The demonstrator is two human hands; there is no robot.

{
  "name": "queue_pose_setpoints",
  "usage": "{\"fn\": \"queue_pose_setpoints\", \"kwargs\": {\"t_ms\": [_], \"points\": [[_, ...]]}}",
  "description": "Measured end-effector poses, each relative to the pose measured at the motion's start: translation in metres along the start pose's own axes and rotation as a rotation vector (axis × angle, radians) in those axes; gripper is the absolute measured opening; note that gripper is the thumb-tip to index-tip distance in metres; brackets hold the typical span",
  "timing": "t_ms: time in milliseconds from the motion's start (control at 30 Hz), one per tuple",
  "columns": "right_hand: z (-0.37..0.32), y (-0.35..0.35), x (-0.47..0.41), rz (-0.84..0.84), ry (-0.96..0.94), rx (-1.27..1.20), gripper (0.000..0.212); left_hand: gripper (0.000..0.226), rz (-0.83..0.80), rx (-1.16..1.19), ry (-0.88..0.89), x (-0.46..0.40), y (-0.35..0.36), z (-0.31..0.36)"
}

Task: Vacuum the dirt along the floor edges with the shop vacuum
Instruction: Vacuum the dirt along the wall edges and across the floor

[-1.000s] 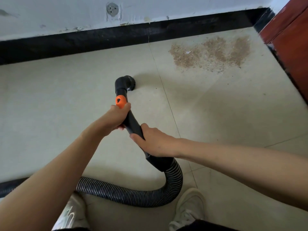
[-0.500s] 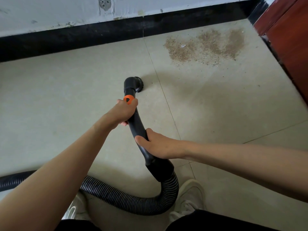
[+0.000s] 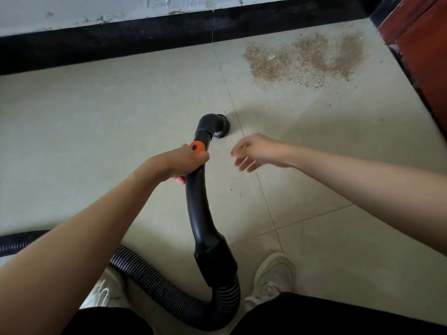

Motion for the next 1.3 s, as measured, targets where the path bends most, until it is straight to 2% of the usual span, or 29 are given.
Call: {"fn": "queue_pose_setpoints", "kwargs": {"t_ms": [67, 133, 267, 533, 667, 800, 967, 1067, 1200, 1300], "points": [[-0.018, -0.028, -0.015, 0.209, -0.179, 0.210, 0.029, 0.028, 0.014, -0.014, 0.014, -0.001, -0.005, 0.000], [-0.041, -0.041, -0.020, 0.319, -0.354, 0.401, 0.038, 0.026, 0.036, -0.057, 0.042, -0.001, -0.012, 0.003], [-0.072, -0.035, -0.032, 0.301, -0.556, 0.592, 0.054, 0.027, 0.094, -0.139, 0.119, -0.001, -0.026, 0.018], [-0.095, -0.015, -0.054, 0.227, -0.693, 0.786, 0.048, 0.029, 0.177, -0.267, 0.186, -0.007, -0.043, 0.032], [-0.108, -0.005, -0.065, 0.207, -0.687, 0.782, 0.045, 0.035, 0.260, -0.273, 0.150, -0.011, -0.051, 0.022], [-0.129, -0.018, -0.075, 0.312, -0.614, 0.605, 0.042, 0.040, 0.371, -0.154, 0.150, -0.022, -0.062, 0.025], [-0.104, -0.031, -0.096, 0.279, -0.442, 0.544, 0.051, 0.042, 0.301, -0.161, 0.203, -0.042, -0.052, 0.030], [-0.093, -0.040, -0.099, 0.297, -0.406, 0.467, 0.055, 0.040, 0.269, -0.216, 0.251, -0.054, -0.052, 0.037], [-0.078, -0.060, -0.096, 0.379, -0.319, 0.370, 0.052, 0.039, 0.241, -0.347, 0.370, -0.065, -0.063, 0.055], [-0.053, -0.061, -0.091, 0.352, -0.205, 0.351, 0.049, 0.040, 0.159, -0.522, 0.468, -0.065, -0.058, 0.045]]}}
Point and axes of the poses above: each hand's wrist, its own x-axis away from the middle knuckle, its own y-axis out of the palm, z = x × y, the point moved 10 cm from there along -x, towards the middle knuckle, and after that the axes turned 13 degrees about z, right-handed, at the moved point
